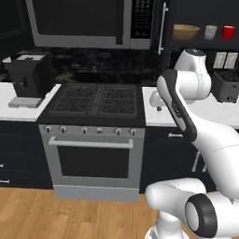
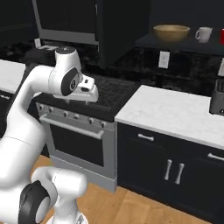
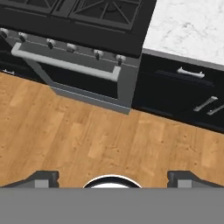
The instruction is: Gather all objects into one cabinet and sort the glasses and bowls to opposite sides.
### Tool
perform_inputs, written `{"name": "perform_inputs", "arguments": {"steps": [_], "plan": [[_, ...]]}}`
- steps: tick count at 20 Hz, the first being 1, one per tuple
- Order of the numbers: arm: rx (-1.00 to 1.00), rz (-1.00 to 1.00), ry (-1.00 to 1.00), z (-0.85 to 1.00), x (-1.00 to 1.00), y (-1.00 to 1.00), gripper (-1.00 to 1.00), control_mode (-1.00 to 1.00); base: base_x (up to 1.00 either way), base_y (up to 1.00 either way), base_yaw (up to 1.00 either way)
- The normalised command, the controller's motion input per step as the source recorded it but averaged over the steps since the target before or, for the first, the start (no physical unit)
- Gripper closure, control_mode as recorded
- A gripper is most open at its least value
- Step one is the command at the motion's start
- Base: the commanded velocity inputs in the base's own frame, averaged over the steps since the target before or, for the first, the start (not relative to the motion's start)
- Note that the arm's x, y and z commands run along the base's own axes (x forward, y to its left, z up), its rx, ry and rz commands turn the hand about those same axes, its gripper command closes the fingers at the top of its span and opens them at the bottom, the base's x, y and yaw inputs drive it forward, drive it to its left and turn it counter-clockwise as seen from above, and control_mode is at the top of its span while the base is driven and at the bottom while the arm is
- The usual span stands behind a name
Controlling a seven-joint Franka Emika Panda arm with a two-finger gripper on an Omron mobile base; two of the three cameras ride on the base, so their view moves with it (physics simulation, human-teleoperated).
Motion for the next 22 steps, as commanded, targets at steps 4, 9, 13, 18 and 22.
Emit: {"name": "perform_inputs", "arguments": {"steps": [4, 9, 13, 18, 22], "plan": [[0.0, 0.0, 0.0, 0.0, 0.0, 0.0, -1.0, 1.0, -0.14, 0.61, 0.41], [0.0, 0.0, 0.0, 0.0, 0.0, 0.0, -1.0, 1.0, -0.1, 0.58, 0.41], [0.0, 0.0, 0.0, 0.0, 0.0, 0.0, -1.0, 1.0, 0.0, 0.55, 0.35], [0.0, 0.0, 0.0, 0.0, 0.0, 0.0, -1.0, 1.0, 0.0, 0.64, 0.28], [0.0, 0.0, 0.0, 0.0, 0.0, 0.0, -1.0, 1.0, 0.38, 0.75, -0.03]]}}
